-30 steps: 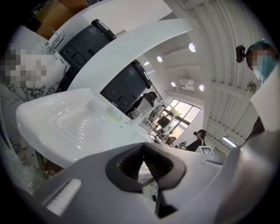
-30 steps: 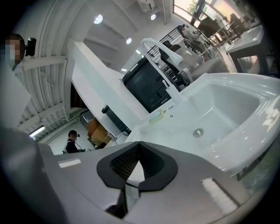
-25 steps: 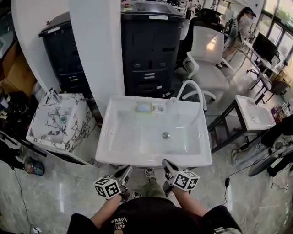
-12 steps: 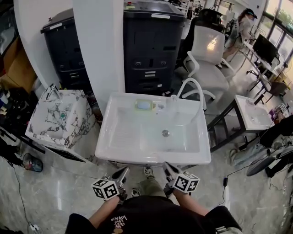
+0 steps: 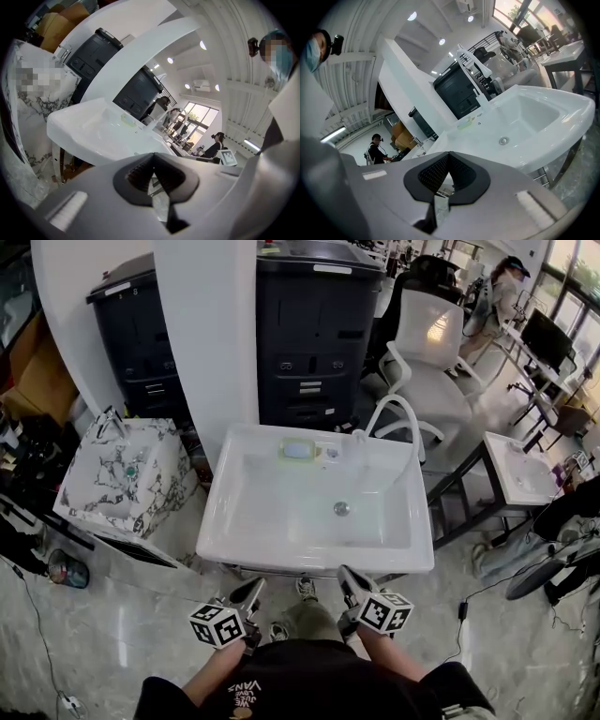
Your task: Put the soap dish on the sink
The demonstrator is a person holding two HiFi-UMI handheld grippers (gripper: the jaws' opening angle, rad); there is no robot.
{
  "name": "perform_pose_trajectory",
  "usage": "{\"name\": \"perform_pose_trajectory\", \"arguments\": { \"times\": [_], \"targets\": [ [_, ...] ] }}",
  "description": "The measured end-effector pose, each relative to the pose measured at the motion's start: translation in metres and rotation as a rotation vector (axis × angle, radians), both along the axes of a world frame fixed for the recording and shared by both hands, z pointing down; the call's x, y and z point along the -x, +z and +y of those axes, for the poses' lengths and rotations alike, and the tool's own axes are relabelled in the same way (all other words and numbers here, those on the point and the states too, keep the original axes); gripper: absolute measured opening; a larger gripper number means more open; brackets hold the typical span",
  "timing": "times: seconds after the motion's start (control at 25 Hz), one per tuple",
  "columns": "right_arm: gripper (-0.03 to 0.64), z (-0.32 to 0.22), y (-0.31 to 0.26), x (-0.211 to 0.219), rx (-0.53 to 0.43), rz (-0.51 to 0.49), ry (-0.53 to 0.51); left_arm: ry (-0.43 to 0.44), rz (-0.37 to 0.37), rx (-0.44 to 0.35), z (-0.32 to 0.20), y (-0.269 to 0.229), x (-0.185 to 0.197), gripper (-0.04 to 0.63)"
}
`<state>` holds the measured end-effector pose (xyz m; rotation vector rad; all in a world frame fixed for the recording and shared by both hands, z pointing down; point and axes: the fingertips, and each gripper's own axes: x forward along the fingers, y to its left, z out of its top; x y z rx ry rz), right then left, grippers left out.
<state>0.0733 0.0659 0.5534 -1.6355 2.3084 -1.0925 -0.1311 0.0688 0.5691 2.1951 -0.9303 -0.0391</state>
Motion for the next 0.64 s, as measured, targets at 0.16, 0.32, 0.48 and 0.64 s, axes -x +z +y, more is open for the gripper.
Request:
{"name": "perform_pose_trajectory", "arguments": {
  "times": [0.16,0.32,0.48,0.64],
  "targets": [
    [0.002,0.0002,-0.0051,-0.0014,-0.025,-0.006,0.012,-0.015,0.002,-0.005,0.0016,0.0005,0.0013,0.054],
    [0.002,0.0017,-0.0080,-0.0026,-0.035,-0.012,0.023,-0.022,0.002,-0.004,0.0063,0.0004,0.0017,0.054],
    [0.002,0.0041,-0.0066,-0.0017,-0.037,-0.011,0.029,-0.033,0.006,-0.008,0.0075,-0.0002,0.0059,0.054],
    [0.002,0.0070,-0.0062,0.0002,-0.038,-0.009,0.027,-0.047,0.011,-0.016,0.0093,-0.0023,0.0100,0.052]
  ]
}}
